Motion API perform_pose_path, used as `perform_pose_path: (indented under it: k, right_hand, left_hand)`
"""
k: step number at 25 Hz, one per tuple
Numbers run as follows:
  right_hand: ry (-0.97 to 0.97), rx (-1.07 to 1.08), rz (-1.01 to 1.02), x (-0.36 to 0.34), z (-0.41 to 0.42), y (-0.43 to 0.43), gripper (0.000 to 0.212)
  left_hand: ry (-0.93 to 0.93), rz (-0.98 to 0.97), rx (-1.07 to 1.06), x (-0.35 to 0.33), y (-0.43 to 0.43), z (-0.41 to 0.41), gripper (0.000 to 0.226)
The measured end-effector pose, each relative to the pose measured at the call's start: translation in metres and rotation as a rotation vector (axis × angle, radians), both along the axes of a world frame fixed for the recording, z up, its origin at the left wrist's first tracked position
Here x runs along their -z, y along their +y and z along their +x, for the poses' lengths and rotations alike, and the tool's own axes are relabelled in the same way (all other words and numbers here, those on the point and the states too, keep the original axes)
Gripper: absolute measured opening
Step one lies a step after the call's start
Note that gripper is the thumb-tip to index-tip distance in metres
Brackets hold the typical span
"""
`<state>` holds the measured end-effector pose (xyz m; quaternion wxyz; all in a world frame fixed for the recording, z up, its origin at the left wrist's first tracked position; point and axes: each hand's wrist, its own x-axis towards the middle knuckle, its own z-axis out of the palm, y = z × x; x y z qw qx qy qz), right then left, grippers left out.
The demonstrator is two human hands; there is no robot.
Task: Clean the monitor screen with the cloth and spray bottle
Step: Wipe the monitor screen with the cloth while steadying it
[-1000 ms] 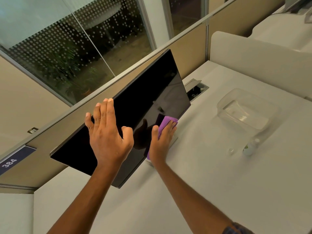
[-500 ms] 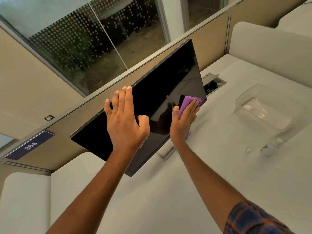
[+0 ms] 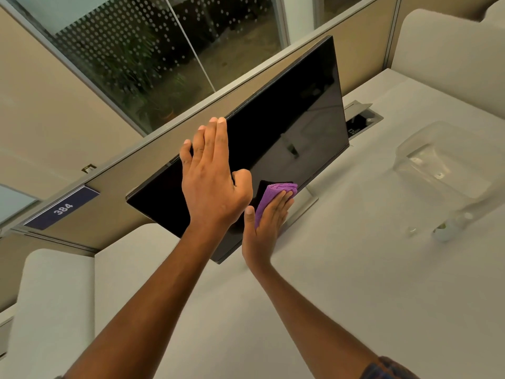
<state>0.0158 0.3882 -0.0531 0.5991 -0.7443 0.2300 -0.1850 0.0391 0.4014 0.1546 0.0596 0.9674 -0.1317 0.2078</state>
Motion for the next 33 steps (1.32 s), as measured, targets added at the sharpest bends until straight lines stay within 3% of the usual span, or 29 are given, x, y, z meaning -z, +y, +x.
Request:
perform_pose_path:
  k: [8, 17, 23, 28, 33]
  right_hand:
    - [0.027, -0.177, -0.049, 0.014, -0.057, 0.057, 0.097]
    - [-0.003, -0.186, -0.15, 0.023, -0.06, 0.052, 0.097]
    - [0.028, -0.18, -0.143, 0.015, -0.07, 0.069, 0.1]
    - [0.045, -0.309, -0.273, 0.027, -0.107, 0.102, 0.095]
    - [-0.09, -0.416, -0.508, 0.029, -0.109, 0.115, 0.1]
  left_hand:
    - [0.098, 0.015, 0.024, -0.005, 0.01, -0.009, 0.082]
    - [0.146, -0.099, -0.159, -0.003, 0.108, -0.079, 0.079]
    - [0.188, -0.172, -0.187, -0.005, 0.115, -0.085, 0.08]
    - [0.186, -0.173, -0.197, -0.007, 0.113, -0.086, 0.079]
    - [0.155, -0.196, -0.188, -0.007, 0.111, -0.083, 0.078]
